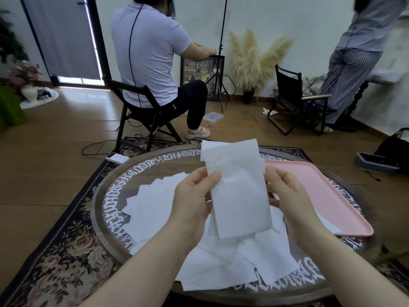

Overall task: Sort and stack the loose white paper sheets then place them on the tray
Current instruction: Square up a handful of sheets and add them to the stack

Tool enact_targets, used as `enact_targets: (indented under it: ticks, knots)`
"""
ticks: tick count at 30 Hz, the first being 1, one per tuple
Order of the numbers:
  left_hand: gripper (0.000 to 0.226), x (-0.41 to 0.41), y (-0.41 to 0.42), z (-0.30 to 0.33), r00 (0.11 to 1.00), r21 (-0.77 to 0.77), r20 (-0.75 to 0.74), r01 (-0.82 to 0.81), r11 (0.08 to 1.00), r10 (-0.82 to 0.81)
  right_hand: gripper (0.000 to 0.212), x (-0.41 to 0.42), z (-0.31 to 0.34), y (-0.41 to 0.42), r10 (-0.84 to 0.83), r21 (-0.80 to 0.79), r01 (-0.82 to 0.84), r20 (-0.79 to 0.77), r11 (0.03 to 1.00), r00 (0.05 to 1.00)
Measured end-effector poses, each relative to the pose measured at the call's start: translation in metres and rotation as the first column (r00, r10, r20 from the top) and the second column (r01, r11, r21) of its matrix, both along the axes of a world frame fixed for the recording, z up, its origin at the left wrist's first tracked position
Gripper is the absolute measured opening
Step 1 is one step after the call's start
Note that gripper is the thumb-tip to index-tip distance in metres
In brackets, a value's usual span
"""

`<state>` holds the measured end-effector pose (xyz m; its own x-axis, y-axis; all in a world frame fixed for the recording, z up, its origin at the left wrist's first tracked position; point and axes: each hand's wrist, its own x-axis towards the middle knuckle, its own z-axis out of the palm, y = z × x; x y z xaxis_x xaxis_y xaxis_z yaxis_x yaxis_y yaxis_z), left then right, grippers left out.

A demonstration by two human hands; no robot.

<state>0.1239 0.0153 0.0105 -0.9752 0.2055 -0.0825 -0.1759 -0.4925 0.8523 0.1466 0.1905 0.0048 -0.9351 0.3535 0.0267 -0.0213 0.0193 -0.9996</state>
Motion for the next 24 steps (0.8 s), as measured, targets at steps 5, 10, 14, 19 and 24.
enact_targets:
  ticks: [5,10,14,19,24]
  knots:
    - [0.014,-0.003,-0.005,0.000,0.995,0.111,0.080,0.049,0.993,-0.058,0.053,0.001,0.002,0.001,0.292,-0.082,-0.282,0.152,0.956,0.944]
    - [0.008,-0.005,-0.007,0.000,0.992,0.095,0.107,-0.071,0.993,0.061,0.022,0.002,-0.001,0.002,0.255,-0.010,-0.256,-0.033,0.967,0.966]
    - [0.007,-0.009,-0.010,0.000,0.990,0.078,0.099,-0.112,0.991,0.104,0.013,0.002,-0.001,0.000,0.167,0.021,-0.166,-0.074,0.986,0.983]
    - [0.011,-0.018,-0.017,-0.001,0.935,-0.019,0.099,-0.339,0.940,0.339,0.015,0.001,0.011,0.004,0.028,-0.103,-0.050,-0.201,0.993,0.979]
    - [0.008,-0.029,-0.027,-0.010,0.861,-0.195,0.111,-0.471,0.860,0.497,0.010,0.007,0.026,0.011,0.237,-0.339,-0.347,-0.324,0.874,0.916]
